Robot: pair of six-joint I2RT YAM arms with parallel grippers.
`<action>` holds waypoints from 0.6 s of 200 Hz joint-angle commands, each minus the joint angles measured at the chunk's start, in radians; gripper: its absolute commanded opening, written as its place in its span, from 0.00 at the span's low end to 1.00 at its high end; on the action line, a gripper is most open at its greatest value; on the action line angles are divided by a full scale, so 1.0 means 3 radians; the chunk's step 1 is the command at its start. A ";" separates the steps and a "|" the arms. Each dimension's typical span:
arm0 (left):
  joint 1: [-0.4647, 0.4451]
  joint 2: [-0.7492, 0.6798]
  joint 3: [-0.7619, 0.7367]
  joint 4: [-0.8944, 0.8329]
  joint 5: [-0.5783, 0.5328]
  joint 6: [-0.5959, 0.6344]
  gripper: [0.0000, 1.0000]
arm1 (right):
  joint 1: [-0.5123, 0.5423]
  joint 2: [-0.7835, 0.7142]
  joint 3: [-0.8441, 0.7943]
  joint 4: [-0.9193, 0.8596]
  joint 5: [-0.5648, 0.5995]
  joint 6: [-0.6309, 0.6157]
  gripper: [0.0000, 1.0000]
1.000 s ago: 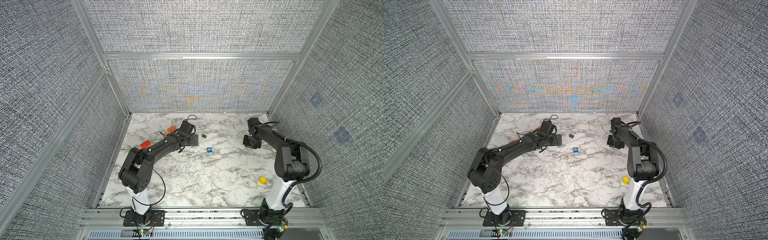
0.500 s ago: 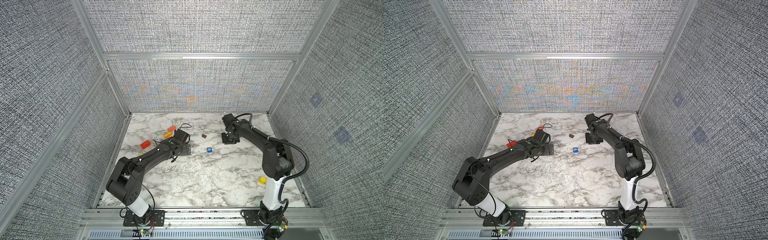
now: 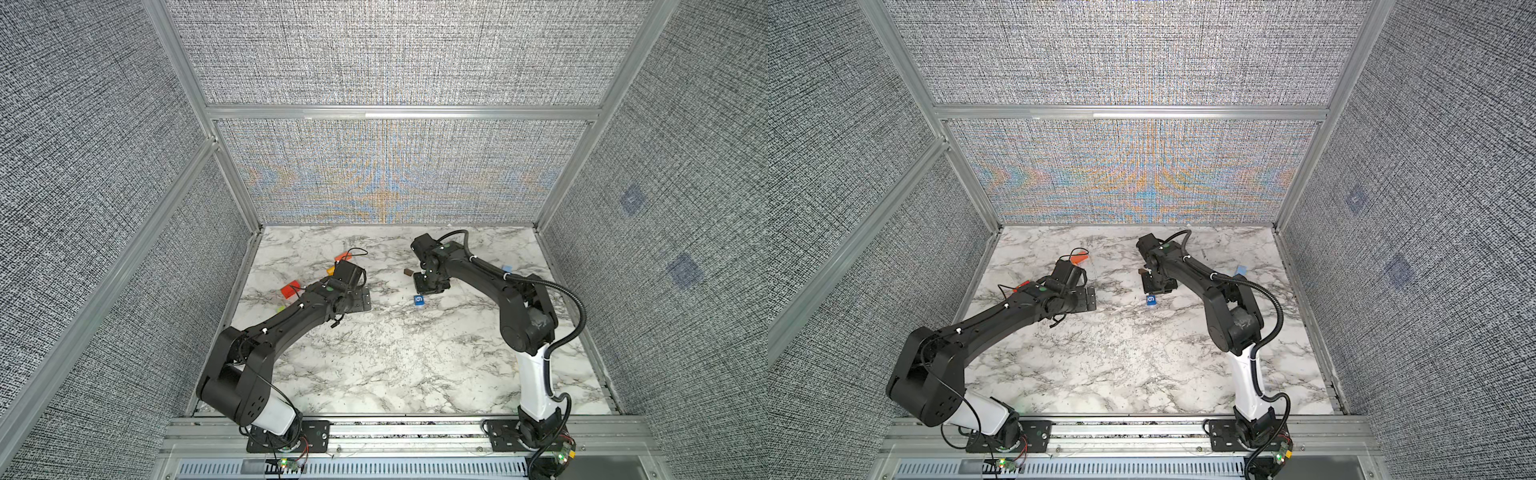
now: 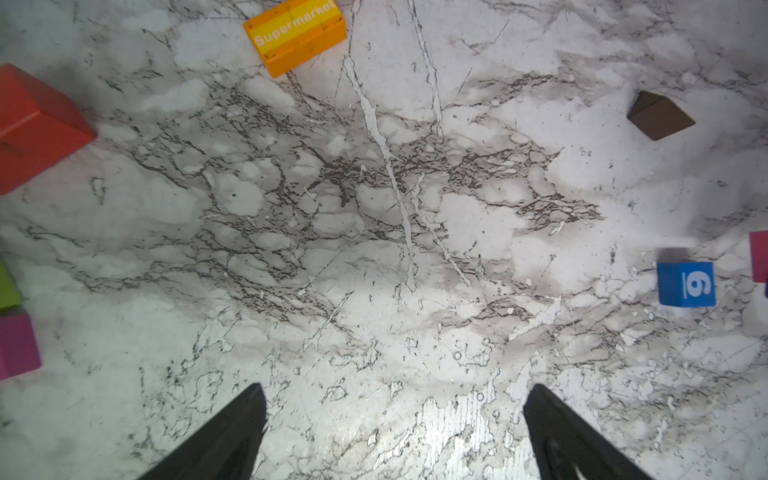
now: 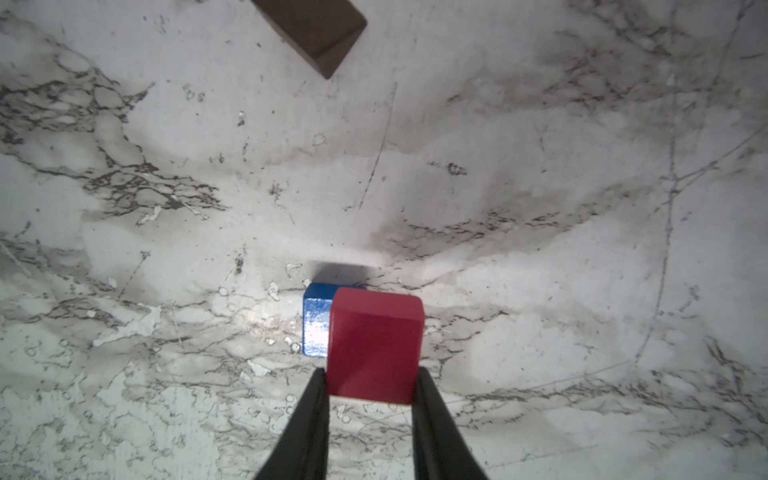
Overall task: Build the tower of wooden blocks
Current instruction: 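Carry the pink cube over the blue 6 cube and lower it on top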
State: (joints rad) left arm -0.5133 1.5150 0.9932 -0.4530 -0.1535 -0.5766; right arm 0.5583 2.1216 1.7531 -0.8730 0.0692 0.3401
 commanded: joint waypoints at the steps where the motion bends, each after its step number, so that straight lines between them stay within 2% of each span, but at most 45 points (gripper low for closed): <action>1: 0.0042 -0.0032 -0.0034 0.0011 0.0054 0.0005 0.99 | 0.0036 0.0047 0.0058 -0.0121 -0.0022 0.0062 0.24; 120: 0.0125 -0.0139 -0.0160 0.0037 0.0066 0.0015 0.99 | 0.0138 0.0222 0.0173 -0.0192 -0.0058 0.0191 0.24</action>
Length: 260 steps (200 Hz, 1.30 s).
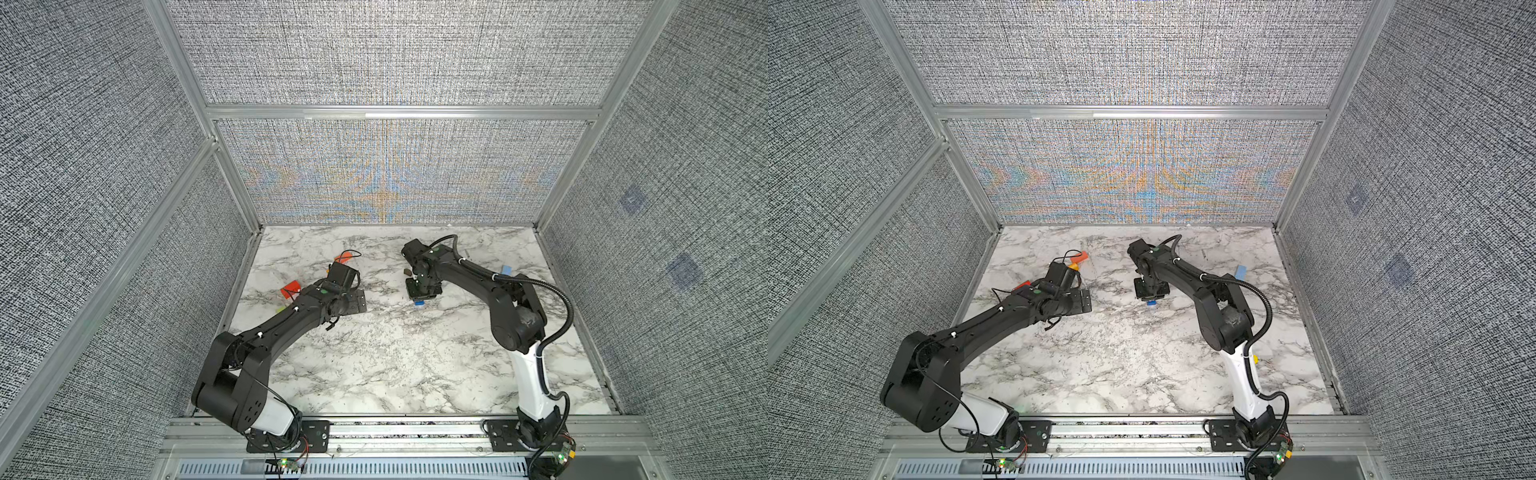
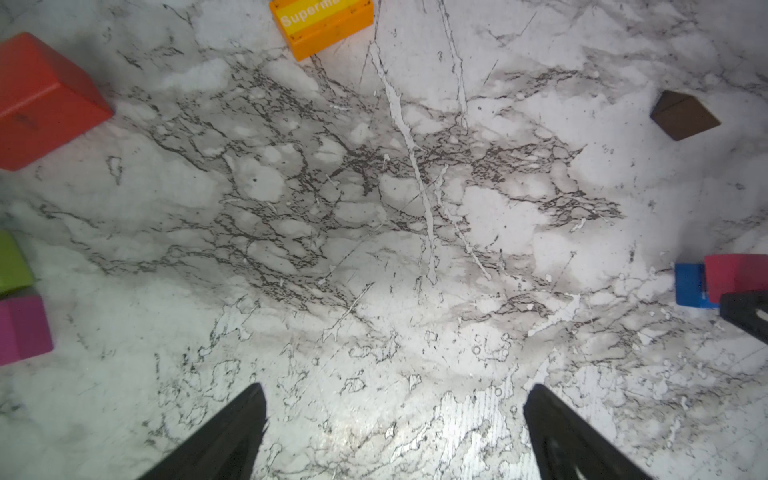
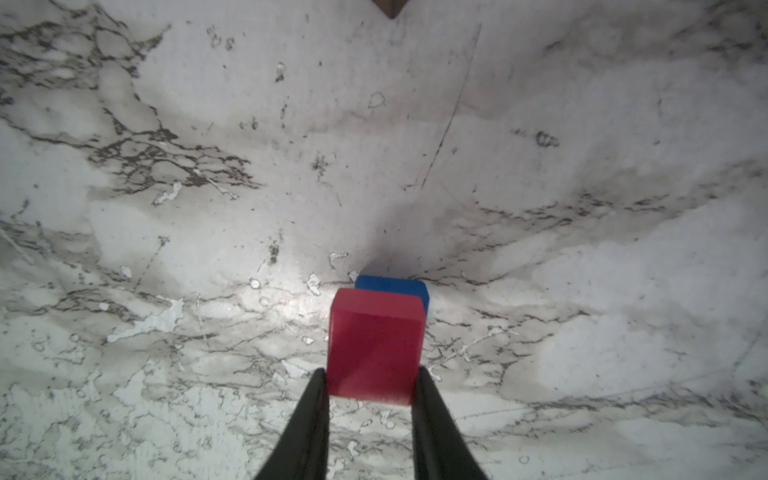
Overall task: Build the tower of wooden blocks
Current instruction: 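Carry the pink cube over the blue 6 cube and lower it on top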
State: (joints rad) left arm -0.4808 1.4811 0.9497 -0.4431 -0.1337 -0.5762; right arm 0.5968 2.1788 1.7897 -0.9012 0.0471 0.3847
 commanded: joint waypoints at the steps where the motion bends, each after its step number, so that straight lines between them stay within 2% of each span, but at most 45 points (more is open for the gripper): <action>1: 0.0017 -0.0027 -0.0016 0.0007 0.0003 0.0013 0.99 | 0.0010 0.0033 0.0052 -0.0099 0.0016 0.0042 0.24; 68: 0.0031 -0.0013 -0.0028 0.0035 0.0037 0.0003 0.99 | -0.0005 0.0068 0.0104 -0.0216 0.0132 -0.0041 0.24; 260: 0.0038 -0.0023 -0.0055 0.0096 0.0103 -0.0010 0.99 | -0.0005 0.0108 0.0119 -0.0197 0.0063 -0.0075 0.24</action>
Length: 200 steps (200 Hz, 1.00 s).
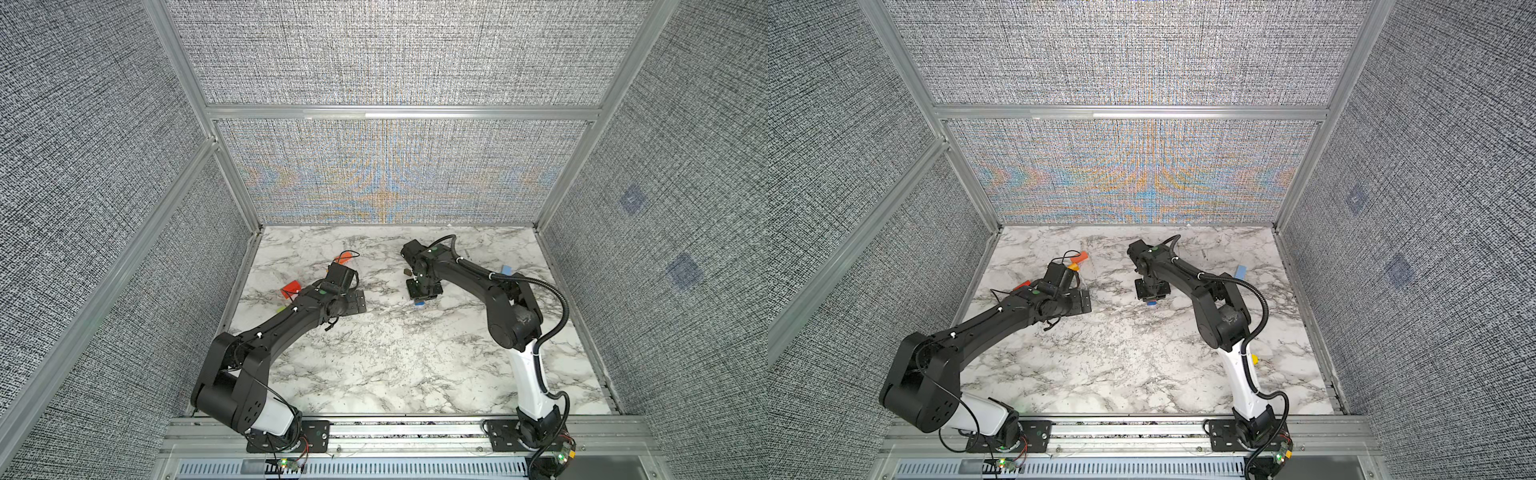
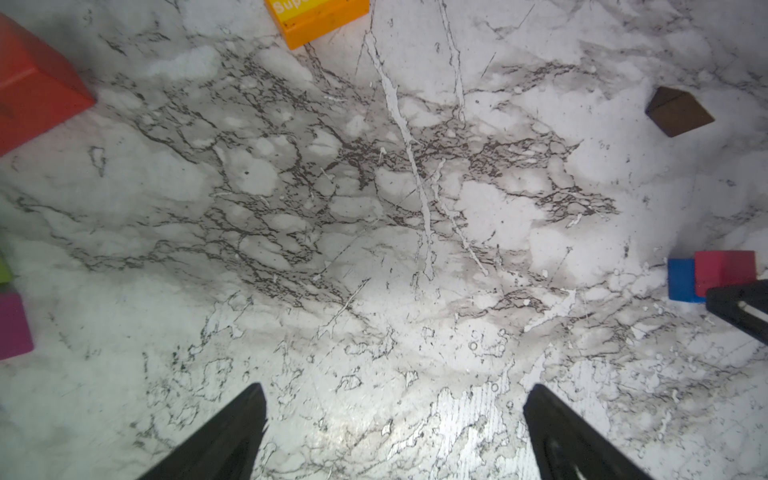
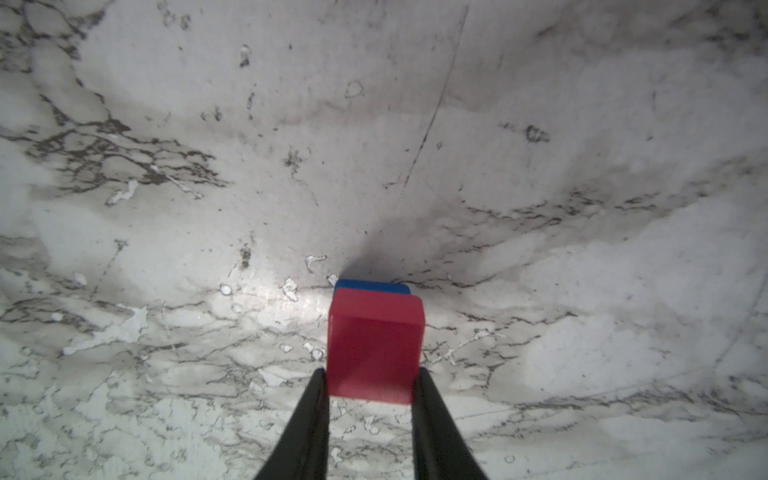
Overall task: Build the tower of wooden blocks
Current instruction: 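Carry the pink cube over the blue 6 cube and lower it on top, then open the right gripper and raise it off the pink cube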
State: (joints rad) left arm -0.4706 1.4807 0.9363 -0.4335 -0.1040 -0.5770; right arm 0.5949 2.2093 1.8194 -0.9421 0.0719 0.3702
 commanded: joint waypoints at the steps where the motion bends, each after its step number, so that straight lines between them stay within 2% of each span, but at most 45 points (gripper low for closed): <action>1: 0.0004 -0.0019 -0.0011 0.0062 0.0004 -0.0009 0.99 | 0.0001 0.0005 0.0023 -0.0058 -0.0017 -0.0024 0.24; 79: 0.0002 -0.0039 -0.0016 0.0076 0.0014 0.0011 0.99 | 0.0005 0.0021 0.0005 -0.0081 -0.0008 -0.0048 0.30; 95: 0.0004 -0.0052 -0.0022 0.0076 0.0014 0.0016 0.99 | 0.0006 0.0027 0.0010 -0.0087 -0.0009 -0.0057 0.35; 113: 0.0004 -0.0051 -0.0014 0.0073 0.0011 0.0020 0.99 | 0.0011 0.0032 0.0019 -0.0105 0.0000 -0.0076 0.47; 134: 0.0004 -0.0049 -0.0006 0.0050 -0.0014 0.0021 0.99 | 0.0024 0.0024 0.0025 -0.0124 0.0013 -0.0100 0.56; 200: 0.0004 -0.0138 0.0213 -0.0376 -0.0145 -0.0062 0.99 | 0.0038 -0.0242 -0.0064 -0.0089 0.0012 -0.0187 0.61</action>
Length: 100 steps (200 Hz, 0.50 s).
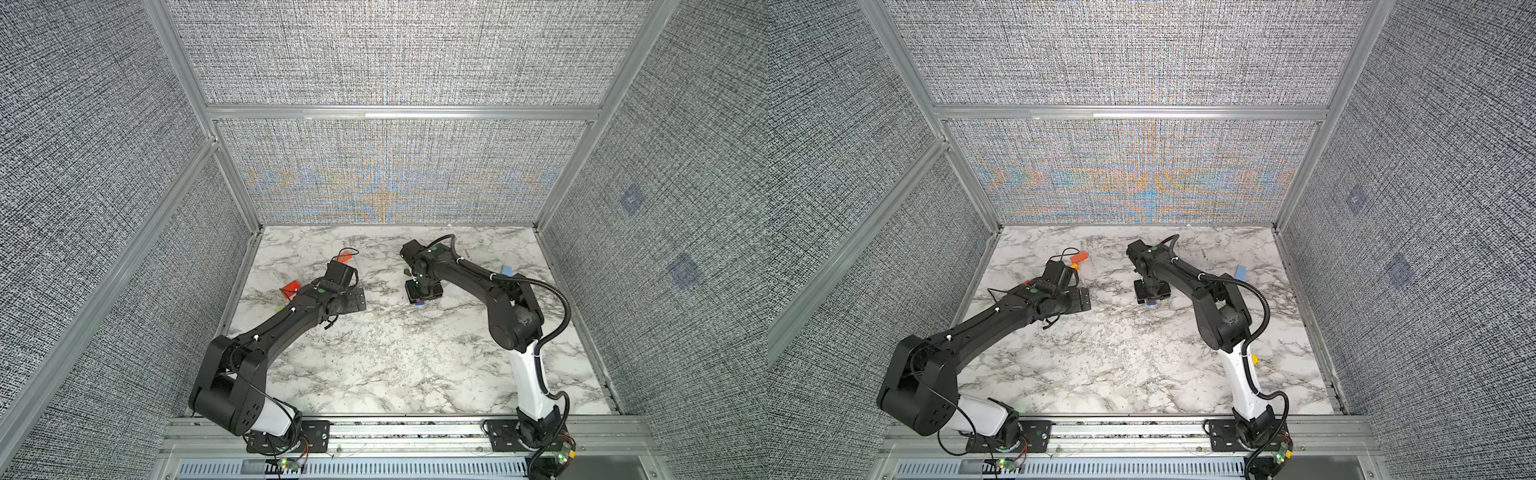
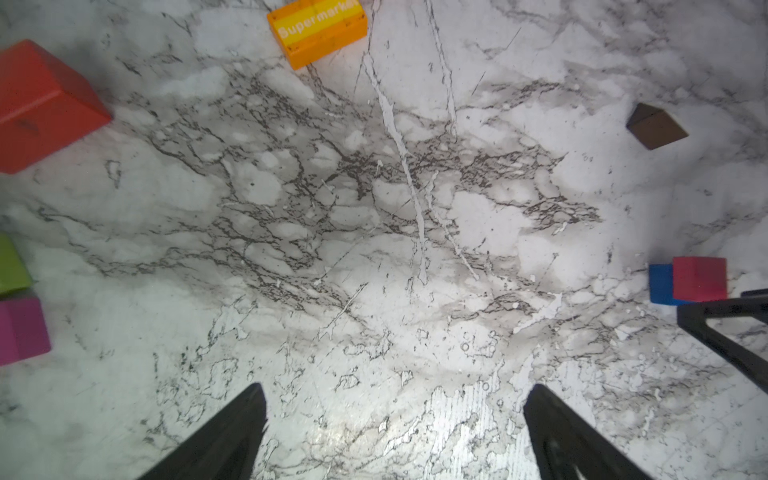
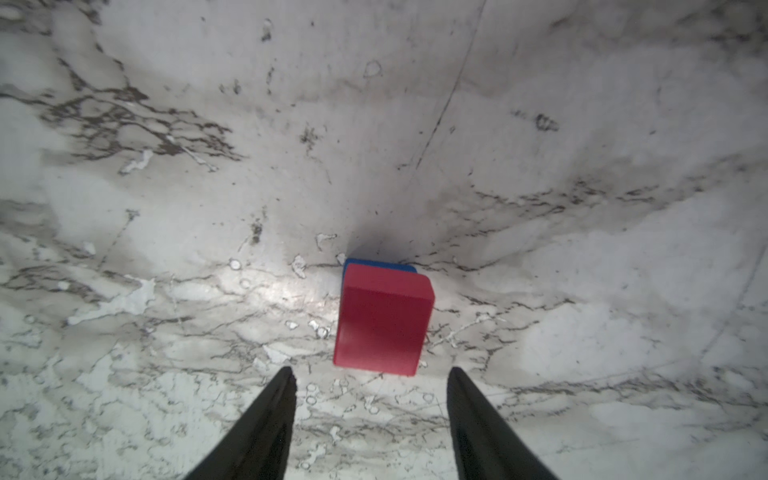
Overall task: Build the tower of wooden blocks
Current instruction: 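Open the right gripper and raise it off the pink cube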
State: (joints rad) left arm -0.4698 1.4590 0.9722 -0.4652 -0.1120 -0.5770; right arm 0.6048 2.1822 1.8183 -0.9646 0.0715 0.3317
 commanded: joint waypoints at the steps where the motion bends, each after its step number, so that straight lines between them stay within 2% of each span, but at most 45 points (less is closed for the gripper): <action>1: 0.0001 -0.0069 0.0098 -0.0283 -0.0126 -0.0067 0.99 | 0.0004 -0.0162 -0.0067 -0.0010 0.0013 -0.0063 0.61; 49: 0.0070 -0.0308 0.0221 -0.0876 -0.0327 -0.0260 0.95 | -0.0057 -0.0623 -0.0493 0.0307 -0.0030 -0.0096 0.61; 100: 0.0398 -0.0633 0.0050 -0.1390 -0.0315 -0.0428 0.84 | -0.0142 -0.1040 -0.1048 0.0887 -0.0273 -0.0034 0.61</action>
State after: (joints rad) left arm -0.3809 1.2999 1.0149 -0.7704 -0.1856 -0.6712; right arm 0.5713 1.9072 1.5574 -0.8078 0.0448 0.3119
